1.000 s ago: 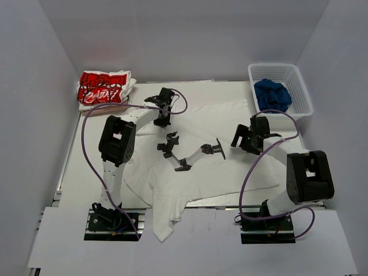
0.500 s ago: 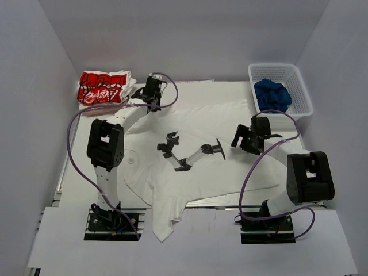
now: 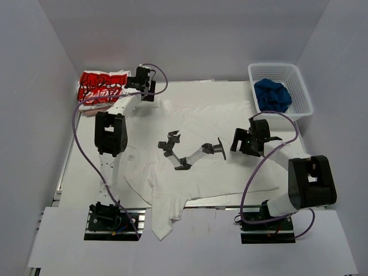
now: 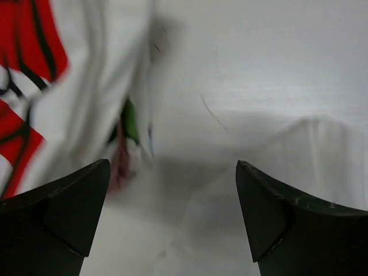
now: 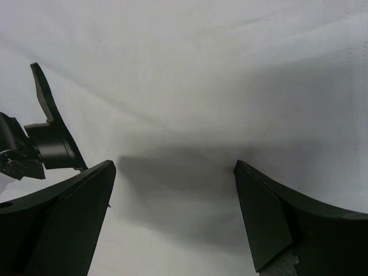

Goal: Fold and stack the t-shirts
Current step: Flatten out the tshirt

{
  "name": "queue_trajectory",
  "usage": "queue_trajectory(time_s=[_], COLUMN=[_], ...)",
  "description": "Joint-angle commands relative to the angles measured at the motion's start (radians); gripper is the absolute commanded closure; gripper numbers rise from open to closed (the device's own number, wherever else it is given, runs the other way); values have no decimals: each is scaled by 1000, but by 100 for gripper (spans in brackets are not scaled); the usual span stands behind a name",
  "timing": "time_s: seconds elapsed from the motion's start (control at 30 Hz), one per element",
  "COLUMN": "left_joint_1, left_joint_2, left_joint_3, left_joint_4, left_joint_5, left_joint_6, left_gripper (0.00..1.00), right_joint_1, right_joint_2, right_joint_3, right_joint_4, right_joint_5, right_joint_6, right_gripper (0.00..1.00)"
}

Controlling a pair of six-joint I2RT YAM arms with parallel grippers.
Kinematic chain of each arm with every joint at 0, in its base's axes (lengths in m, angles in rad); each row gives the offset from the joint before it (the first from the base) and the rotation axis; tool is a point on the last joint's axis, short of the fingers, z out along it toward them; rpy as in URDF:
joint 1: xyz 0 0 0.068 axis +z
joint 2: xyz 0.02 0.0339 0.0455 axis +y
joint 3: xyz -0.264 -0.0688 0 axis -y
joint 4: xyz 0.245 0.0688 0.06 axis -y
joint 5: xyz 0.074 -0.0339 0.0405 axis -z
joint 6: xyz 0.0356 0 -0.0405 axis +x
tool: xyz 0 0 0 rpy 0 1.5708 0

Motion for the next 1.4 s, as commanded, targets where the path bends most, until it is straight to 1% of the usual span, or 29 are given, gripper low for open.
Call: queue_trajectory(time_s=[0.0,0.03,0.07,0.1,0.17,0.2,0.23,0.3,0.33,0.43,0.57,0.67,0.7,0.77,0.8,0.83,0.87,0.93,0.97,1.03,1.07,1.1,1.13,1.17,1.2,1.23,1.3,1.33,1.37], left_joint_1=[-42,-42,-42,-42,-42,-42,-42,-42,-42,-42,-42,-42,-33,-23,-22,-22,-22,-22,-22,-22,-22,-22,-22,-22,-13,-13,-3,-2,-2], left_joint_2=[-267,-304,-337,-401,-455,-482,-524,-561,-575,-605,-589,-531,-516,-462,-444,-424,-383,-338,-313,-232,-204,-174,-113,-83,-54,1,50,70,105], left_joint_3=[-150,-221,-260,-298,-416,-464,-556,-657,-738,-846,-889,-874,-865,-839,-811,-793,-750,-705,-652,-589,-520,-483,-445,-355,-310,-223,-135,-51,-9], left_joint_4=[14,2,-7,-24,-45,-45,-58,-49,-49,-39,-6,-6,7,7,-5,-6,-16,-16,-25,-56,-65,-65,-97,-113,-124,-134,-150,-159,-174], left_joint_5=[147,188,189,189,214,215,215,215,215,215,244,244,256,268,250,235,225,236,247,247,247,232,209,196,183,154,127,127,127], left_joint_6=[-65,-93,-116,-181,-232,-295,-328,-378,-406,-426,-426,-426,-426,-426,-426,-426,-414,-389,-379,-378,-356,-345,-333,-323,-294,-279,-228,-211,-193], left_gripper=[0,0,0,0,0,0,0,0,0,0,0,0,0,0,0,0,0,0,0,0,0,0,0,0,0,0,0,0,0], right_joint_1=[17,25,26,29,36,36,36,34,36,36,30,30,25,28,28,25,20,23,25,19,19,16,1,0,-7,-18,-30,-33,-38], right_joint_2=[-33,-38,-43,-56,-81,-84,-87,-80,-49,5,74,137,188,233,305,330,408,451,494,560,580,638,658,678,734,753,814,831,854], right_joint_3=[0,10,18,35,56,90,104,168,188,276,331,369,380,437,452,519,542,608,654,676,728,748,770,844,872,926,996,1054,1082], right_joint_4=[-77,-84,-93,-107,-117,-122,-142,-159,-186,-228,-231,-217,-219,-217,-223,-232,-254,-272,-278,-280,-309,-318,-350,-363,-392,-415,-438,-447,-453], right_joint_5=[52,62,72,77,86,89,94,105,100,117,116,114,128,137,143,149,160,183,186,189,192,212,217,227,227,238,244,241,240], right_joint_6=[-21,-20,-12,-2,20,38,46,55,55,51,72,54,51,35,29,22,20,20,25,26,41,41,44,37,32,34,20,6,-8], right_gripper=[10,10,10,10,10,10,10,10,10,10,10,10,10,10,10,10,10,10,10,10,10,10,10,10,10,10,10,10,10])
